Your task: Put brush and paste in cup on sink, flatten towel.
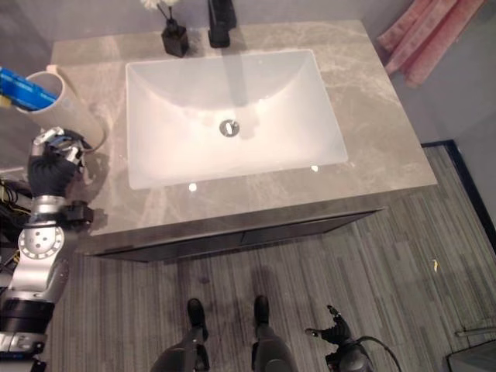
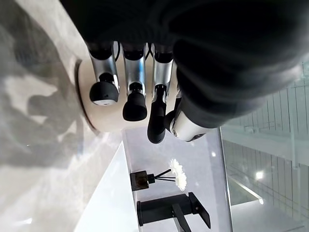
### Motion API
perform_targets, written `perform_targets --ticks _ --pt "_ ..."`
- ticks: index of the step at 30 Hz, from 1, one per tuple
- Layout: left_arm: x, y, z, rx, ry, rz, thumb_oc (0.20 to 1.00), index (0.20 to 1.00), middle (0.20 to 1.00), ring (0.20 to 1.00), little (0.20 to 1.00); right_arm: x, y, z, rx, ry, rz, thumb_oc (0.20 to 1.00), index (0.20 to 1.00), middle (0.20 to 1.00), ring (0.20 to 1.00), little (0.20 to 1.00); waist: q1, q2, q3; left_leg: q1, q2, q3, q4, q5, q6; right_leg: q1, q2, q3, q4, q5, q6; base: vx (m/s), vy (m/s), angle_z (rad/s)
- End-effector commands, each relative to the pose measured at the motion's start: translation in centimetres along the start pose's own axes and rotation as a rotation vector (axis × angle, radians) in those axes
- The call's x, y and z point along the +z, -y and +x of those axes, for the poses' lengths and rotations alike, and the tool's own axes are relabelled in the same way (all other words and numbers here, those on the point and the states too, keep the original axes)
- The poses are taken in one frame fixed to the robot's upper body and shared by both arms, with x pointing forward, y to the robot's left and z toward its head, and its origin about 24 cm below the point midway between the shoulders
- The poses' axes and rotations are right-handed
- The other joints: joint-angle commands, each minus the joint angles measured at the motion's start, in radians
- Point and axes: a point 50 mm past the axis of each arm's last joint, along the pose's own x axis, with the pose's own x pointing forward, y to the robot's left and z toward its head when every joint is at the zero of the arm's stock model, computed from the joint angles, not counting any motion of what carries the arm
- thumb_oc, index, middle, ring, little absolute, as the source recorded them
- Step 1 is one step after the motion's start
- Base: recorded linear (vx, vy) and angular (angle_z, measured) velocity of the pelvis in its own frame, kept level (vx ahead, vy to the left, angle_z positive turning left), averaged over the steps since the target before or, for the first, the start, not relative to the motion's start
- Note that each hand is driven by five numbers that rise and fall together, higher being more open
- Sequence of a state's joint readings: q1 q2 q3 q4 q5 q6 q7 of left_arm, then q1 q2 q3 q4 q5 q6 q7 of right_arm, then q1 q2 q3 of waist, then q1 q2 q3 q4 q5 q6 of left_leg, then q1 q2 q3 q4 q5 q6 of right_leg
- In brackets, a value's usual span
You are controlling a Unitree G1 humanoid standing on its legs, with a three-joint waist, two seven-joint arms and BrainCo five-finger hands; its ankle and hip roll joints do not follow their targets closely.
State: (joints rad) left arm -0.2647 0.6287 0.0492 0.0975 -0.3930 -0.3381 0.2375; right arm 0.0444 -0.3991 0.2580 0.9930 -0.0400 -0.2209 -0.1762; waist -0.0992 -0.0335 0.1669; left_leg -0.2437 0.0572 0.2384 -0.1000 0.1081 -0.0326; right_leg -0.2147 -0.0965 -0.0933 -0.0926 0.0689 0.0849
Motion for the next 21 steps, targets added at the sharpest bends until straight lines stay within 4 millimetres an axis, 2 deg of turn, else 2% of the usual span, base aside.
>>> perform_targets --ticks 1,12,21 --pt "2.3 -1.2 2.3 0.039 0.127 0.057 0.2 0.2 0.2 0.2 0.2 0.4 0.9 0.1 -0.016 0.035 -0.055 1.0 1.0 1.0 1.0 1.0 -0.004 -0.025 -0.019 0.041 0.035 -0.077 0.013 -0.107 -0.002 -0.008 -0.05 -0.019 0.005 0.007 0.044 0.0 0.0 0.0" --pt "3.1 -1.8 2.5 0.064 0.157 0.077 0.2 0.2 0.2 0.2 0.2 0.6 1.1 0.2 -0.021 0.042 -0.059 1.0 1.0 1.0 1.0 1.0 0.001 -0.028 -0.005 0.032 0.038 -0.08 0.013 -0.105 -0.005 -0.016 -0.045 -0.019 0.005 0.005 0.043 0.0 0.0 0.0" --pt "3.0 -3.0 0.8 0.063 0.142 0.094 0.2 0.2 0.2 0.2 0.2 0.0 1.0 0.1 -0.016 0.019 -0.066 1.0 1.0 1.0 1.0 1.0 0.014 -0.026 -0.006 0.04 0.039 -0.085 0.013 -0.109 -0.005 -0.006 -0.044 -0.026 0.005 -0.003 0.04 0.0 0.0 0.0"
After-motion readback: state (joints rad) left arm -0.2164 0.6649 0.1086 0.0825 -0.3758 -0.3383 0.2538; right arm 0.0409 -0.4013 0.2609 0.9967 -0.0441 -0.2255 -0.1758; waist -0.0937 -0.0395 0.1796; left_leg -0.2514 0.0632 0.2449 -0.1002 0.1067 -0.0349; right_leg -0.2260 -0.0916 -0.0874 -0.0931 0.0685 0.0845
